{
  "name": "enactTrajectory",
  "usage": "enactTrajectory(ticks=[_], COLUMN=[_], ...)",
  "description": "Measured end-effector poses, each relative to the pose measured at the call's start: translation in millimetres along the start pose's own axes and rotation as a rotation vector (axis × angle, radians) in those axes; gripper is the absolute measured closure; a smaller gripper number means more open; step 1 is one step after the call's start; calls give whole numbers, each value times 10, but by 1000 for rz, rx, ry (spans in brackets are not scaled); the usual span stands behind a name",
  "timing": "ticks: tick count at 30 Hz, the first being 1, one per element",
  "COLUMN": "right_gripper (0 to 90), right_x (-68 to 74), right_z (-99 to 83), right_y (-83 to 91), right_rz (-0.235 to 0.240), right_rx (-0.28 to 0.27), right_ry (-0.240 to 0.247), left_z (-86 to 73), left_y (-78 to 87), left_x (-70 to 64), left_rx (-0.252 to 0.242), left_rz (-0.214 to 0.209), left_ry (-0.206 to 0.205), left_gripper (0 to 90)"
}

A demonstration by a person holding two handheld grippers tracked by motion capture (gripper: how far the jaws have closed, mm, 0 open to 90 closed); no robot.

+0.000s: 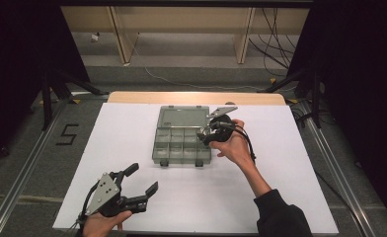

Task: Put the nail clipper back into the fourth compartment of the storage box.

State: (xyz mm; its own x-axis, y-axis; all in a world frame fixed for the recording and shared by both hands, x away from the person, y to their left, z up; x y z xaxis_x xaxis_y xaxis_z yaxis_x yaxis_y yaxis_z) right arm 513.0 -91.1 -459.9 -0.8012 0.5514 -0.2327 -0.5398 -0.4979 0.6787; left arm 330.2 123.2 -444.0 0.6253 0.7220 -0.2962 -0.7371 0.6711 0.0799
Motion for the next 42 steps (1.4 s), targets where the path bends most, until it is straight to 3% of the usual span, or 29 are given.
enactTrajectory(ticks=[4,12,15,19,26,35,42], right_gripper=[322,310,301,288,271,245,233], right_x=[50,165,180,233,265,287,315], right_z=[52,78,90,106,111,109,92], right_y=[94,229,271,334,395,496,533], right_rz=[8,26,13,27,21,35,41], right_rx=[-47,-87,-118,-133,-158,-210,-231], right_ry=[14,20,34,21,46,12,15], left_z=[-2,-6,-6,-8,-2,2,3], left_y=[-2,1,0,2,3,2,12], left_x=[-1,4,10,10,2,0,0], left_rx=[-1,4,5,8,1,-1,2], left_rz=[0,2,2,6,1,1,5], left_ry=[5,2,0,4,4,3,5], left_gripper=[158,158,158,158,159,158,158])
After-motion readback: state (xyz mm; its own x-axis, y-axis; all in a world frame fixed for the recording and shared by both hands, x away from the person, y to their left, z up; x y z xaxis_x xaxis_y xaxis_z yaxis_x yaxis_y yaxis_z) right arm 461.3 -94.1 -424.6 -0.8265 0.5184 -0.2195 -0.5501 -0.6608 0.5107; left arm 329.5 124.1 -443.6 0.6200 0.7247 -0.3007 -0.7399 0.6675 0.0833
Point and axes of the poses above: each handheld gripper's, and its own axes: y roughly backward along the jaws, z roughly out of its top, x roughly to its left, the point moved 8 cm from there along -y, roughly forward along the jaws, and after that the axes turned 15 degrees about y, right-handed, at the moved point
